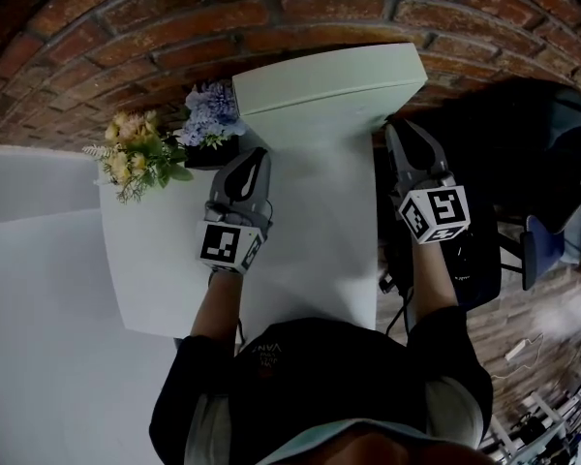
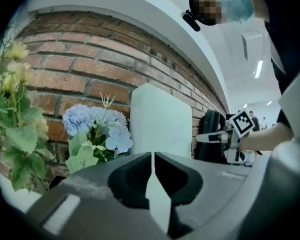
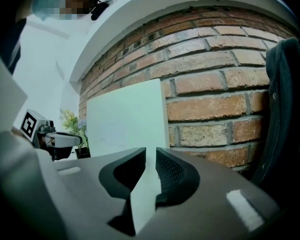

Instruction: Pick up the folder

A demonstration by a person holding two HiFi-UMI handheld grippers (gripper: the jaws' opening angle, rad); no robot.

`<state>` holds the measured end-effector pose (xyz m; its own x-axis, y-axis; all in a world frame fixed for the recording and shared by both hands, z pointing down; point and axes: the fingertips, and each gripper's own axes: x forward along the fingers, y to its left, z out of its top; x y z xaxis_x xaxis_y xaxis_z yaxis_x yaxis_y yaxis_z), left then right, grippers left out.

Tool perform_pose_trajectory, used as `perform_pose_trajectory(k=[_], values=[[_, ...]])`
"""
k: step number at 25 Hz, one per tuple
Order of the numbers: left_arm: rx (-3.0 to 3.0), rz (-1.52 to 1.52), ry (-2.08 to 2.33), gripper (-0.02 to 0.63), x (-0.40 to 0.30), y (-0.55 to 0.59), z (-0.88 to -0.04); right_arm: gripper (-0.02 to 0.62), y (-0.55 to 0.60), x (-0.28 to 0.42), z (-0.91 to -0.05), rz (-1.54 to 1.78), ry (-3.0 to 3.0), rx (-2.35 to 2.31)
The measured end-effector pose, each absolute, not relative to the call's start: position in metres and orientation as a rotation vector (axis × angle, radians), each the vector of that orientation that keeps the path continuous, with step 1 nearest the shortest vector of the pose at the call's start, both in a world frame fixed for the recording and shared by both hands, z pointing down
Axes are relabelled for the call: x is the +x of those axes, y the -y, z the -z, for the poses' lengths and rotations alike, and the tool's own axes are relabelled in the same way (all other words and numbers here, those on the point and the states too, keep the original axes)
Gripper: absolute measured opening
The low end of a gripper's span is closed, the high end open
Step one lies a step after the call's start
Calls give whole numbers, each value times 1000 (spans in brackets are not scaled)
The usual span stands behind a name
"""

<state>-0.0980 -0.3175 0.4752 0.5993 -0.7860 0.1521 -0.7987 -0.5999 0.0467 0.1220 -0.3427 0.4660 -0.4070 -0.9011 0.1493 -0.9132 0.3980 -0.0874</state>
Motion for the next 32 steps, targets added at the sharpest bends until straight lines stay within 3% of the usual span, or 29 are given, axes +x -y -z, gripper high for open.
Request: perform_pose_trajectory(k=[12, 21, 26, 32], values=[[2658, -208, 1349, 61, -98, 327, -499, 217, 357, 122, -486, -258, 2562, 1571], [2666, -232, 1296, 189, -89, 336, -514, 322, 366, 117, -502, -266, 2587, 1459], [2674, -244, 1286, 252, -85, 342, -519, 337, 372, 111, -504, -252, 2625, 1379], [2675, -241, 1297, 264, -82, 351, -519, 350, 379, 109, -505, -235, 2643, 1337]])
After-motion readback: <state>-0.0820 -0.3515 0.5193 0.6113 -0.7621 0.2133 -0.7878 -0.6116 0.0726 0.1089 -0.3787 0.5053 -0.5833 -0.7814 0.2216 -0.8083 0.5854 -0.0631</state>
